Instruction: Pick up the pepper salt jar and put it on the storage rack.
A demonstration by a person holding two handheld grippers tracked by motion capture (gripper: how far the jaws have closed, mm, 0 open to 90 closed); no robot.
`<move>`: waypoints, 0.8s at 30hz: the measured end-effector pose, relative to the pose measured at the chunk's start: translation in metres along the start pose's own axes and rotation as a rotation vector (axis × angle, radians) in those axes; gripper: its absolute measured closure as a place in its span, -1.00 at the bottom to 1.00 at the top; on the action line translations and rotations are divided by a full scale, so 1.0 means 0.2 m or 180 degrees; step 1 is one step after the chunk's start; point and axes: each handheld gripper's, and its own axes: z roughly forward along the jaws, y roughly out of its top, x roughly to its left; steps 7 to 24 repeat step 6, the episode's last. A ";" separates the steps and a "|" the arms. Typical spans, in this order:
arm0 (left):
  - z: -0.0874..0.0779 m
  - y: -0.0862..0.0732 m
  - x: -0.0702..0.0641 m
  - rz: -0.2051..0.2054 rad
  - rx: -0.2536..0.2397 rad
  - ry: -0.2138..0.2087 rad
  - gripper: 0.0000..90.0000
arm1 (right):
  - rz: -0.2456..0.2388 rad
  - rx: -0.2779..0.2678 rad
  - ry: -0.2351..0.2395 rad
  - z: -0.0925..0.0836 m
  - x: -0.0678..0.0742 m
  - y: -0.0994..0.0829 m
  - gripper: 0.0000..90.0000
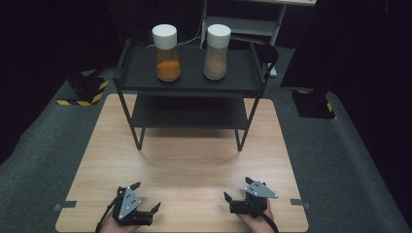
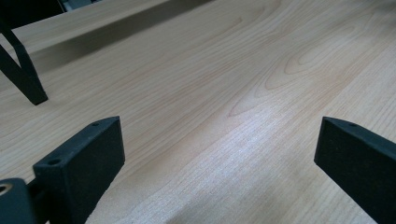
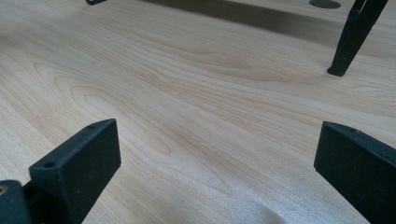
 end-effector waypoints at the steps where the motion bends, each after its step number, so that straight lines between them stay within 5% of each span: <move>1: 0.00 0.00 0.00 -0.0003 0.0003 -0.0001 -0.95 | 0.0005 -0.0002 0.0001 0.00 0.00 0.00 -1.00; 24: 0.00 0.00 0.01 -0.0024 0.0003 -0.0016 -0.96 | 0.0060 -0.0024 0.0005 0.00 -0.01 -0.01 -1.00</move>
